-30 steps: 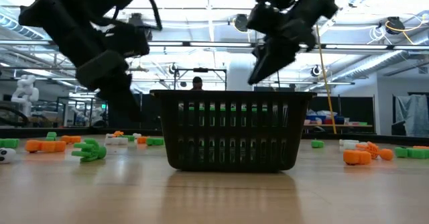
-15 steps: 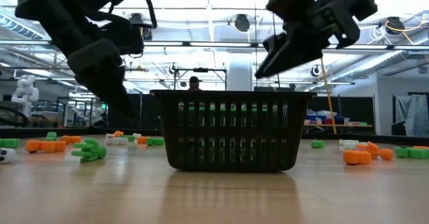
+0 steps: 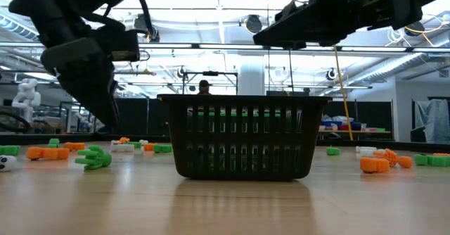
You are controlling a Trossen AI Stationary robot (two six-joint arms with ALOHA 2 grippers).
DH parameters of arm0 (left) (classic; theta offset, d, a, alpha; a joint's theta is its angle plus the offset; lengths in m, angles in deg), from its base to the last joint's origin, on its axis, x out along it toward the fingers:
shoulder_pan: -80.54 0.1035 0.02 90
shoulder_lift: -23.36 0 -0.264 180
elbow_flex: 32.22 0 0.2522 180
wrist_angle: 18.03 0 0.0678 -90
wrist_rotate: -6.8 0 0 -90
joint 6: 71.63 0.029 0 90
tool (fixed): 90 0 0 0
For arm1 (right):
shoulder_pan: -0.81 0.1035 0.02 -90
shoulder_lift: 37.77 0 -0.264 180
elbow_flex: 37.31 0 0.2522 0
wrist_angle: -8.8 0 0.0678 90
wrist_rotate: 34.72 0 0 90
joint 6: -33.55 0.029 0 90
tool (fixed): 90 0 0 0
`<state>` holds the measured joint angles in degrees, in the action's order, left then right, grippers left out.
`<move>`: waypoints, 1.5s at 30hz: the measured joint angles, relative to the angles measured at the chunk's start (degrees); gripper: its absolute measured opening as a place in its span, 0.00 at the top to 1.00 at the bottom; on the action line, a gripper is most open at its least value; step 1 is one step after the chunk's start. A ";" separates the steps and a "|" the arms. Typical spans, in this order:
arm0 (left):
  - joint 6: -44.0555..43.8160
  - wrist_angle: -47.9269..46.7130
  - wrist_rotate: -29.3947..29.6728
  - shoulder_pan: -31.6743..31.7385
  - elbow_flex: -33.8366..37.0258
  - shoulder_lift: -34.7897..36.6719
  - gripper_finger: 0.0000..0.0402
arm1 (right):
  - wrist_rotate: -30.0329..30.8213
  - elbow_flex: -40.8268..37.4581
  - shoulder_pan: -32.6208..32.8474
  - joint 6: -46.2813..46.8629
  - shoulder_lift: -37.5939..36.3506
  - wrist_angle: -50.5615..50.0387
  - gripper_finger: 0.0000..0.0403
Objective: Sort Halloween decoration
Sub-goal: Put the white skeleton toy into the orange bin
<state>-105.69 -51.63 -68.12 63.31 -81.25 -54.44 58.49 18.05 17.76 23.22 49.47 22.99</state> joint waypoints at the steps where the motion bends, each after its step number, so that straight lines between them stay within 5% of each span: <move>1: 0.09 -0.62 0.00 -0.01 0.00 0.03 0.66 | 0.08 -0.01 0.18 -0.10 0.37 0.35 0.71; 7: 4.03 -6.09 -0.22 0.01 -0.34 0.62 0.66 | 0.19 -0.04 0.42 -0.89 0.57 0.91 0.71; 11: 5.51 -12.00 4.73 1.63 -0.85 1.40 0.66 | 0.19 -0.04 0.30 -1.71 0.59 0.79 0.71; 17: 13.50 -2.63 2.58 5.06 -0.94 0.83 0.66 | 0.19 -0.02 -0.02 -2.36 0.59 1.64 0.71; 32: 10.01 9.23 1.51 5.52 9.85 0.09 0.66 | -0.22 0.00 -0.08 -2.31 0.59 0.02 0.71; 41: 15.36 17.85 1.33 6.35 13.36 0.07 0.66 | -0.07 0.00 -0.21 -4.04 0.59 0.96 0.71; 45: 16.58 18.57 1.10 6.48 13.70 0.02 0.73 | -0.03 0.00 -0.39 -3.06 0.59 0.93 0.71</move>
<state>-89.11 -33.06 -67.02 69.80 -67.55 -54.41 58.46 18.06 17.37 20.16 50.07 23.92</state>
